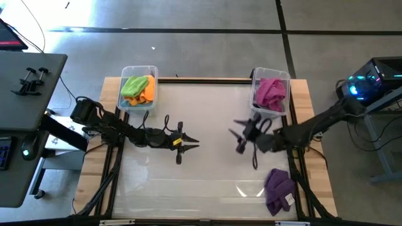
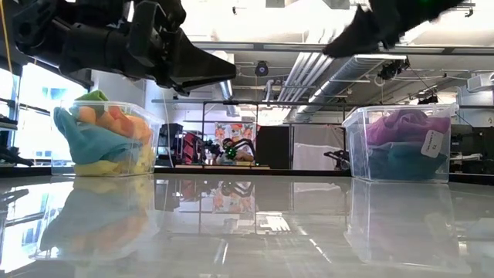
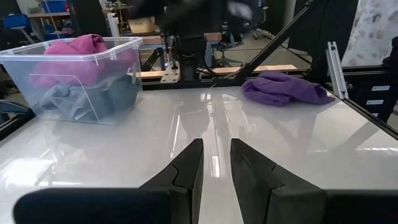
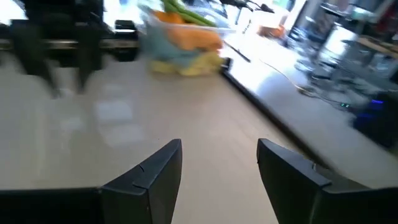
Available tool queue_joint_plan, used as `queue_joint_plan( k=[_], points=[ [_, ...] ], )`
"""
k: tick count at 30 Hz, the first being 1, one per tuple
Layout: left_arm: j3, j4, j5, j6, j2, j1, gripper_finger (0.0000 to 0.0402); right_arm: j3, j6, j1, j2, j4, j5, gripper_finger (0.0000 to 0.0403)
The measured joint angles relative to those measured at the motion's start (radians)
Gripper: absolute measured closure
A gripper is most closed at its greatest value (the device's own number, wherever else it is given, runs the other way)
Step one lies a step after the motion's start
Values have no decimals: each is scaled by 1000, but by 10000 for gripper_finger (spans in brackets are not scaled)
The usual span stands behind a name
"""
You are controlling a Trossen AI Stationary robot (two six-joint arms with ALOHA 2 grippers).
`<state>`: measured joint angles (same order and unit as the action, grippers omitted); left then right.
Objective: Sort towels by color in basket
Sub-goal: Put the violet towel into the right transparent bin
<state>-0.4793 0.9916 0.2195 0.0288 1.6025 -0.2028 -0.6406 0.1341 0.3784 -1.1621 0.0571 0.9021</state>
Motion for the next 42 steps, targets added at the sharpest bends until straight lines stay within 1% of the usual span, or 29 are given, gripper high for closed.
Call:
queue_joint_plan(
  k=[2, 5, 8, 10, 13, 16, 17, 20, 23, 25, 28, 33, 34, 35, 37, 38, 39, 42],
  points=[
    [0, 0, 0, 0, 0, -6, 335, 98, -1, 34, -29, 213, -17, 198],
    [0, 1, 0, 6, 0, -10, 335, 211, -5, 59, -64, 519, -86, 199],
    [0, 4, 0, 13, 0, -9, 335, 279, -28, 72, -90, 713, -168, 199],
    [0, 9, 0, 13, 0, -6, 335, 300, -55, 82, -95, 776, -242, 199],
    [0, 14, 0, 21, 0, -6, 335, 316, -97, 100, -84, 788, -386, 199],
    [0, 23, 0, 20, 0, -6, 335, 335, -106, 119, -31, 785, -514, 199],
    [0, 26, 0, 20, 0, -6, 335, 344, -95, 127, -5, 782, -540, 199],
    [-6, 35, 0, 30, 0, -6, 335, 360, -61, 155, 79, 727, -555, 199],
    [-47, 14, -7, 59, 0, -7, 335, 364, -60, 181, 147, 676, -517, 199],
    [-91, -37, -32, 84, 5, -8, 335, 364, -75, 193, 180, 646, -495, 199],
    [-163, -133, -53, 97, 26, -8, 335, 364, -99, 200, 209, 603, -473, 199],
    [-252, -241, -58, 99, 80, -8, 335, 364, -78, 202, 215, 564, -447, 199],
    [-258, -249, -59, 99, 88, -8, 335, 363, -54, 203, 215, 564, -430, 199],
    [-263, -249, -60, 99, 95, -9, 335, 355, -18, 207, 216, 546, -385, 199],
    [-268, -246, -59, 99, 104, -9, 335, 316, 76, 223, 221, 428, -254, 199],
    [-267, -250, -58, 99, 104, -9, 335, 278, 128, 230, 221, 321, -207, 199],
    [-267, -250, -57, 99, 104, -9, 335, 230, 184, 237, 221, 193, -194, 199],
    [-267, -246, -53, 99, 104, -8, 335, 55, 429, 259, 194, -216, -229, 199]
  ],
)
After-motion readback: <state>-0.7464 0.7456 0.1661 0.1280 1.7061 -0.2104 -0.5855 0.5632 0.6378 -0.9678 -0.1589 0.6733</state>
